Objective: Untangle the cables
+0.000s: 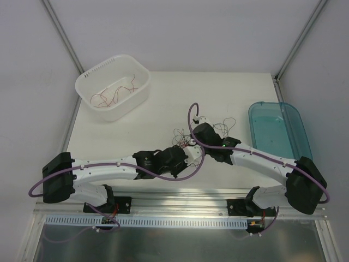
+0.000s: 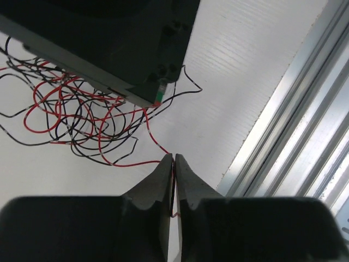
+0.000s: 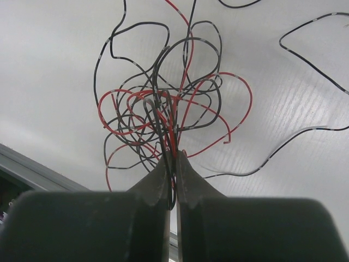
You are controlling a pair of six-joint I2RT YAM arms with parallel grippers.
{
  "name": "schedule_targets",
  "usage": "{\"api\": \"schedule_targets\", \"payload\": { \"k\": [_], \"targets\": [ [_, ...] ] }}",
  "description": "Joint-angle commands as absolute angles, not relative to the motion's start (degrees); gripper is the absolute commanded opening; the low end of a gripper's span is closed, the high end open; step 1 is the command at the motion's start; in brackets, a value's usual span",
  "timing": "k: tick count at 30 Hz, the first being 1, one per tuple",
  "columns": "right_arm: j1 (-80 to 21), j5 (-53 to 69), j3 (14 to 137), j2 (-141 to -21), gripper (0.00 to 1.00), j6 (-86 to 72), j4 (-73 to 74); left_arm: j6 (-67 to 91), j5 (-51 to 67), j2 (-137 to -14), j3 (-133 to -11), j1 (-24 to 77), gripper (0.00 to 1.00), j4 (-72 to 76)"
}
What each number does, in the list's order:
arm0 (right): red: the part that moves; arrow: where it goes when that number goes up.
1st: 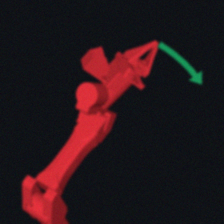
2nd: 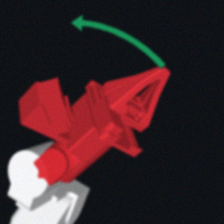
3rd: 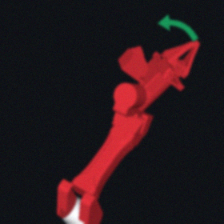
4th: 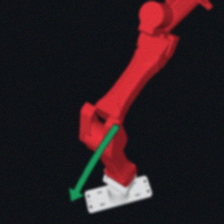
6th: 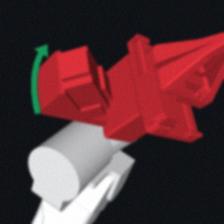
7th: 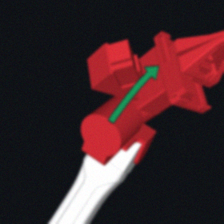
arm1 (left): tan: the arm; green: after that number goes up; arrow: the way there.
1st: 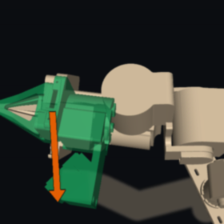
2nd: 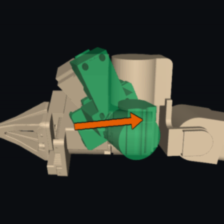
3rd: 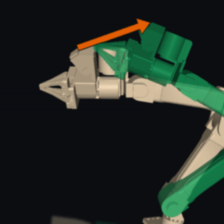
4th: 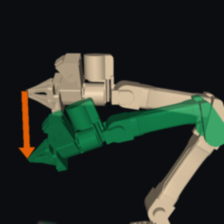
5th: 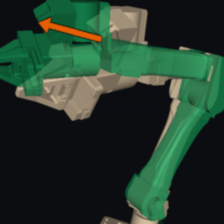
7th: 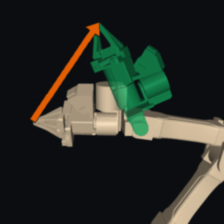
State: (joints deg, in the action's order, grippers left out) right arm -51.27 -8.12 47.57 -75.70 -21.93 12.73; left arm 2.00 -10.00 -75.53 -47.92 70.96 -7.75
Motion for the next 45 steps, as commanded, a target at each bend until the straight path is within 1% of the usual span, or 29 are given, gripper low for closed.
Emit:
{"api": "schedule_targets", "payload": {
  "k": [1, 6, 10, 11, 14, 16, 17, 18, 21, 22, 24, 25, 26, 27, 29, 31, 34, 35, 36, 37, 39, 40, 42, 43, 44, 45],
  "targets": [
    [-51.5, -8.78, 49.04, -75.15, 0.01, -20.83, 13.0, 1.31, -14.4, -73.31, -47.64, 71.63, 0.0, -6.24],
    [-49.4, -11.42, 45.37, -74.71, 0.0, -20.39, 14.33, 6.66, -20.38, -64.18, -49.13, 71.63, 0.0, -9.75],
    [-42.92, -10.11, 40.79, -73.22, 0.01, -22.14, 14.24, 10.45, -27.76, -54.69, -50.97, 71.28, 0.0, -13.7],
    [-41.76, -9.76, 40.0, -72.69, 0.01, -22.5, 14.41, 11.24, -31.25, -51.19, -51.93, 71.02, 0.0, -15.02],
    [-37.98, -9.14, 38.67, -71.02, 0.0, -22.33, 15.9, 13.88, -34.01, -45.47, -54.49, 67.86, 0.0, -20.64],
    [-35.87, -9.32, 38.58, -70.14, 0.01, -21.8, 17.48, 15.38, -36.29, -42.56, -55.89, 64.0, 0.0, -24.76],
    [-35.34, -9.4, 38.58, -69.88, 0.01, -21.71, 18.01, 15.73, -36.99, -41.84, -56.33, 62.59, 0.0, -26.09],
    [-34.72, -9.84, 38.58, -69.44, 0.0, -21.62, 18.63, 16.43, -37.52, -41.49, -56.77, 59.01, 0.0, -27.76],
    [-33.23, -10.37, 38.67, -68.91, 0.02, -21.27, 20.21, 17.4, -35.52, -41.13, -58.09, 54.15, 0.0, -32.25],
    [-32.79, -10.55, 38.85, -68.65, 0.07, -20.92, 21.26, 17.49, -35.16, -41.31, -58.36, 52.31, 0.0, -32.95],
    [-32.61, -11.25, 39.64, -68.38, 0.16, -20.48, 22.32, 17.66, -33.67, -41.48, -58.45, 51.77, 0.0, -33.49],
    [-32.61, -11.42, 39.99, -68.03, 0.23, -20.13, 23.37, 17.93, -31.23, -42.01, -58.62, 51.85, 0.0, -33.49],
    [-32.61, -11.34, 40.43, -67.77, 0.28, -20.04, 23.73, 18.19, -29.81, -42.36, -58.62, 51.86, 0.0, -33.4],
    [-32.61, -10.99, 41.21, -67.42, 0.38, -19.69, 24.08, 18.19, -28.4, -42.71, -58.71, 51.86, 0.0, -33.31],
    [-32.87, -9.5, 42.01, -65.93, 0.48, -18.37, 24.34, 18.37, -24.62, -44.29, -58.45, 51.86, 0.0, -33.22],
    [-33.57, -7.47, 43.68, -65.04, 0.51, -17.32, 24.87, 19.24, -21.9, -45.96, -57.66, 51.86, 0.0, -33.05],
    [-34.89, -6.94, 45.96, -64.07, 0.52, -16.0, 26.8, 21.0, -14.08, -48.33, -54.86, 51.86, 0.01, -28.93],
    [-35.07, -7.47, 46.4, -63.46, 0.52, -15.56, 27.24, 21.61, -10.32, -49.04, -54.06, 51.86, 0.05, -27.7],
    [-35.33, -7.82, 46.75, -63.11, 0.53, -15.3, 27.77, 23.8, -9.07, -49.83, -53.1, 51.94, 0.1, -25.25],
    [-35.33, -8.26, 47.19, -62.58, 0.53, -15.03, 28.64, 25.04, -7.57, -51.49, -51.61, 52.12, 0.18, -24.01],
    [-35.33, -9.92, 47.46, -60.92, 0.54, -13.81, 30.22, 30.57, -5.81, -53.25, -50.37, 53.17, 0.26, -20.24],
    [-35.33, -10.63, 47.63, -60.39, 0.54, -13.1, 30.67, 32.33, -5.1, -55.52, -49.4, 53.7, 0.38, -18.82],
    [-35.25, -11.51, 48.16, -59.33, 0.54, -10.83, 31.55, 34.98, -4.75, -58.52, -49.13, 55.54, 0.5, -15.75],
    [-35.16, -11.51, 48.34, -58.46, 0.54, -10.2, 32.34, 34.72, -5.18, -61.93, -50.09, 57.9, 0.56, -13.47],
    [-35.07, -11.43, 48.69, -57.93, 0.54, -9.67, 32.78, 33.85, -5.97, -64.05, -50.97, 59.05, 0.59, -12.66],
    [-34.89, -11.25, 48.87, -57.57, 0.58, -8.88, 33.65, 31.23, -6.93, -66.07, -53.33, 59.93, 0.62, -12.13]
  ]
}}
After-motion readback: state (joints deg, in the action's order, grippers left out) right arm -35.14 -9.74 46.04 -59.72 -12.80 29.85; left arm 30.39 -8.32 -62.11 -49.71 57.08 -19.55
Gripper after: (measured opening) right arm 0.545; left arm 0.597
